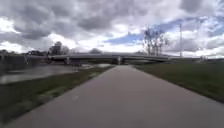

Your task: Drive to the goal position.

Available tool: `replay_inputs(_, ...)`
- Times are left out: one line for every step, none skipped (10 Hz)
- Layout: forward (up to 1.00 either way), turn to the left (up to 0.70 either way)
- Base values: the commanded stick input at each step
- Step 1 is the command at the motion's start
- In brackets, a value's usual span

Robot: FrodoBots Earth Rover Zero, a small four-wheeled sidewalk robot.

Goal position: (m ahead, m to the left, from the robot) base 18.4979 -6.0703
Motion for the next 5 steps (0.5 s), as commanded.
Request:
replay_inputs(1.0, 0.0)
replay_inputs(1.0, 0.0)
replay_inputs(1.0, 0.0)
replay_inputs(1.0, 0.0)
replay_inputs(1.0, 0.0)
